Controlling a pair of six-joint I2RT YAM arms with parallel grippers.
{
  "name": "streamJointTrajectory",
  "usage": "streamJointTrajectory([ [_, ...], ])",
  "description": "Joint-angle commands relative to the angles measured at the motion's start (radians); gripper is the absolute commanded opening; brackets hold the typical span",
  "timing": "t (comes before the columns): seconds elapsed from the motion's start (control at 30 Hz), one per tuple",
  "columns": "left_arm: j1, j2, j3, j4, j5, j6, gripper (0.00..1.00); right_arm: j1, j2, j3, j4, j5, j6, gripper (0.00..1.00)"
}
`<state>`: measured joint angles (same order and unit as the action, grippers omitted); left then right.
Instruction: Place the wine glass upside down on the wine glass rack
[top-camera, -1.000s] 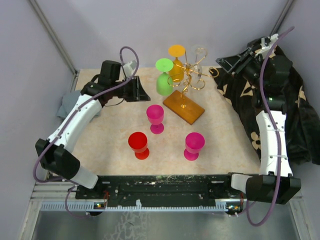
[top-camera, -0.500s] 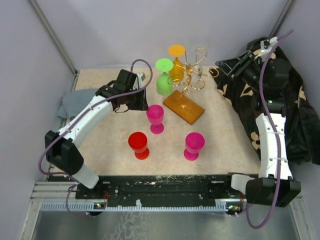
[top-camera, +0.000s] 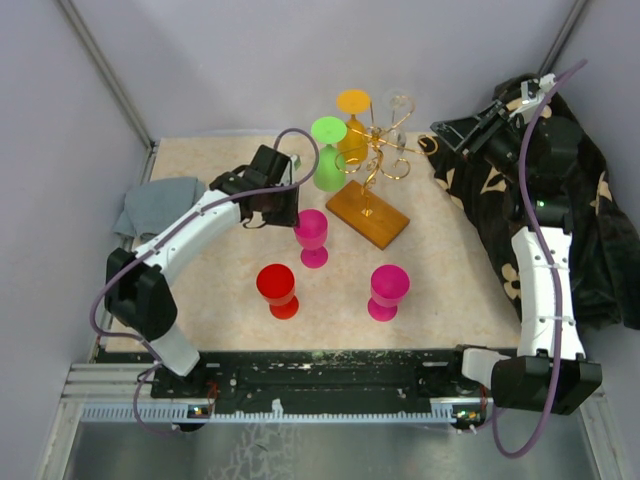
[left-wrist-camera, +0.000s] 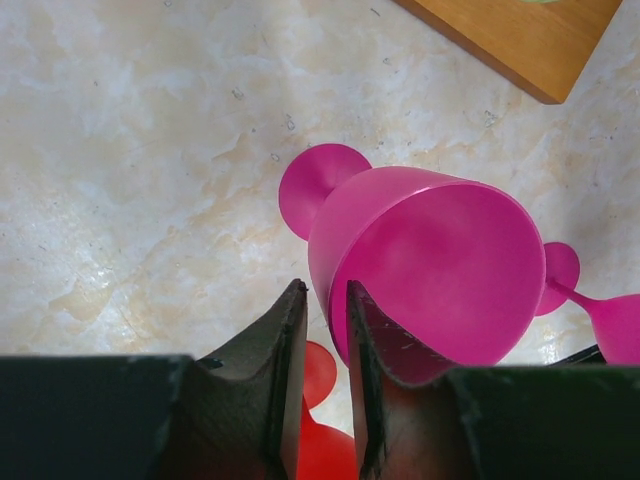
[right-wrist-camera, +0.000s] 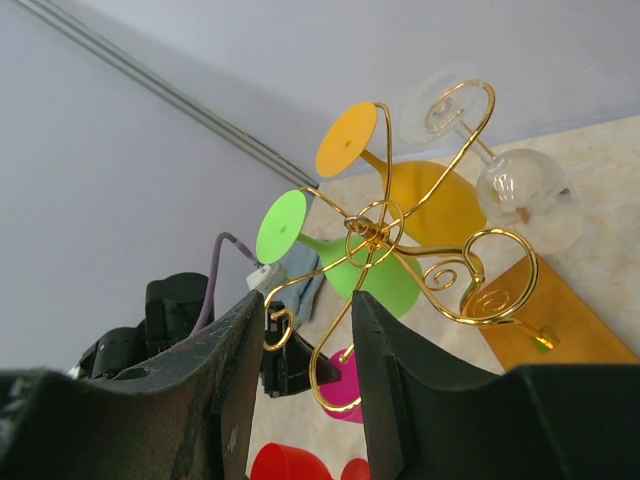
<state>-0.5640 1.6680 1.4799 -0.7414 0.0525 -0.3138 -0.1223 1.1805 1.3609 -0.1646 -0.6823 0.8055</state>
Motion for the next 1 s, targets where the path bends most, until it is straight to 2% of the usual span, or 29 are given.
streamJointTrajectory([
  [0.0, -0.011, 0.01, -0.002, 0.004, -0.03, 0.007, 0.26, -0.008, -0.031, 0.008, 0.046, -0.011, 0.004, 0.41],
  [0.1, -0.013, 0.01, 0.004, 0.003, -0.039, 0.006, 0.13, -0.008, -0.032, 0.002, 0.055, -0.012, 0.012, 0.41],
  [0.23, -0.015, -0.001, 0.015, -0.004, -0.061, 0.005, 0.0, -0.008, -0.035, -0.003, 0.057, -0.011, 0.012, 0.41],
  [0.4, -0.02, -0.02, 0.055, -0.075, -0.139, 0.006, 0.0, -0.009, -0.04, -0.005, 0.056, -0.011, 0.013, 0.41],
  [0.6, -0.02, -0.086, 0.083, -0.114, -0.351, 0.014, 0.0, -0.008, -0.048, -0.008, 0.064, -0.012, 0.021, 0.41],
  [0.73, -0.02, -0.148, 0.113, -0.053, -0.495, 0.032, 0.0, -0.008, -0.054, -0.018, 0.089, -0.019, 0.035, 0.41],
  [0.97, -0.02, -0.18, 0.273, 0.08, -0.724, 0.119, 0.0, -0.009, -0.073, -0.036, 0.107, -0.02, 0.047, 0.41],
])
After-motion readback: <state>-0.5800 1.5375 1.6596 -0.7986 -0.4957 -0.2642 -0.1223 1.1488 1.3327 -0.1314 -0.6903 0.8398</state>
